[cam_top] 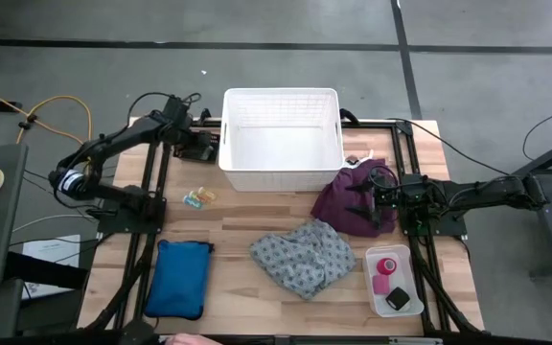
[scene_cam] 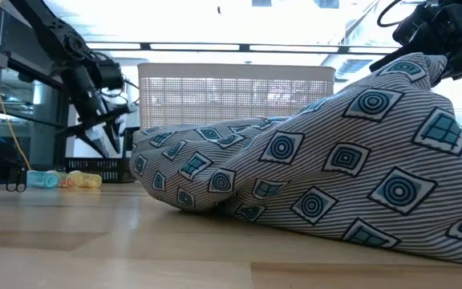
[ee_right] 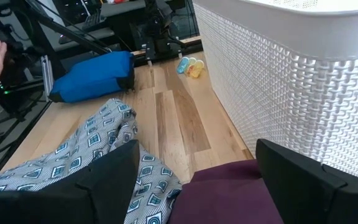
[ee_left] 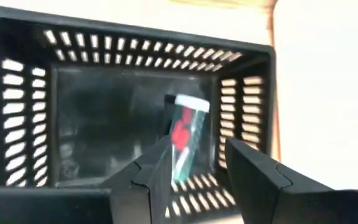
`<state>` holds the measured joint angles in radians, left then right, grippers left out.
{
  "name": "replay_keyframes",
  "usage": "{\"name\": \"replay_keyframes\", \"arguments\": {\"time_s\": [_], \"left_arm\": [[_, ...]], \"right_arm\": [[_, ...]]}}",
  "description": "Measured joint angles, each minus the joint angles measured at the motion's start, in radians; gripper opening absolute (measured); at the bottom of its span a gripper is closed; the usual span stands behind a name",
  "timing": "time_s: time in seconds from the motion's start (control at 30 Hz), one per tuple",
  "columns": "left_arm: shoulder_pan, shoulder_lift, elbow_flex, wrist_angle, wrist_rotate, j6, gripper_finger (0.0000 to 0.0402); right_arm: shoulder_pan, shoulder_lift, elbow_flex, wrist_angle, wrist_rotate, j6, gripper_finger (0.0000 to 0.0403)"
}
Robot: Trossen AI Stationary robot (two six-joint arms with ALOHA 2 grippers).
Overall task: Pick & place medical supplies in basket/bin
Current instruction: Put the top yellow pill bottle into the black bin
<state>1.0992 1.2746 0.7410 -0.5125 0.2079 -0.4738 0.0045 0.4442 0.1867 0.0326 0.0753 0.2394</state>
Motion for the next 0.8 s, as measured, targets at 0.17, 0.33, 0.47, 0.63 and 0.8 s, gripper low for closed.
{"name": "replay_keyframes", "arguments": {"time_s": [0.17, 0.33, 0.47, 0.63, 0.8], "left_arm": [[-0.014, -0.082, 0.051, -0.159, -0.033, 0.014, 0.0143], [-0.07, -0.181, 0.06, -0.305, -0.086, -0.016, 0.0143], [-0.149, -0.253, 0.06, -0.402, -0.116, -0.055, 0.0143], [-0.28, -0.319, 0.06, -0.486, -0.134, -0.055, 0.0143], [-0.413, -0.347, 0.06, -0.561, -0.135, -0.057, 0.0143]], "right_arm": [[0.0, 0.0, 0.0, 0.0, 0.0, 0.0, 0.0309], [0.0, 0.0, 0.0, 0.0, 0.0, 0.0, 0.0309], [0.0, 0.0, 0.0, 0.0, 0.0, 0.0, 0.0309], [0.0, 0.0, 0.0, 0.0, 0.0, 0.0, 0.0309], [0.0, 0.0, 0.0, 0.0, 0.0, 0.0, 0.0309]]}}
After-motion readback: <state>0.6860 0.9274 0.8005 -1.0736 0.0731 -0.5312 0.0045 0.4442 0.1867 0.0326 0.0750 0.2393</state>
